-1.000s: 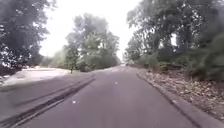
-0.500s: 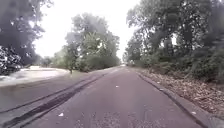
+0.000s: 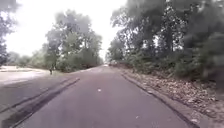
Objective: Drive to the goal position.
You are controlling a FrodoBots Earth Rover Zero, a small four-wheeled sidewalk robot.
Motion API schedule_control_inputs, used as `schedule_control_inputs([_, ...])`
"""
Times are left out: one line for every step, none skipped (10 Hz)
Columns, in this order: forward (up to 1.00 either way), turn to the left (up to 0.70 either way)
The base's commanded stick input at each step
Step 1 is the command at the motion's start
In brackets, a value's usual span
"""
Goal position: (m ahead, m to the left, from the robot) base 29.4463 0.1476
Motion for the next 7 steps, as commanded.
schedule_control_inputs([0.85, 0.0])
schedule_control_inputs([0.85, 0.0])
schedule_control_inputs([0.85, 0.0])
schedule_control_inputs([0.85, 0.0])
schedule_control_inputs([0.85, 0.0])
schedule_control_inputs([0.85, 0.0])
schedule_control_inputs([0.85, 0.0])
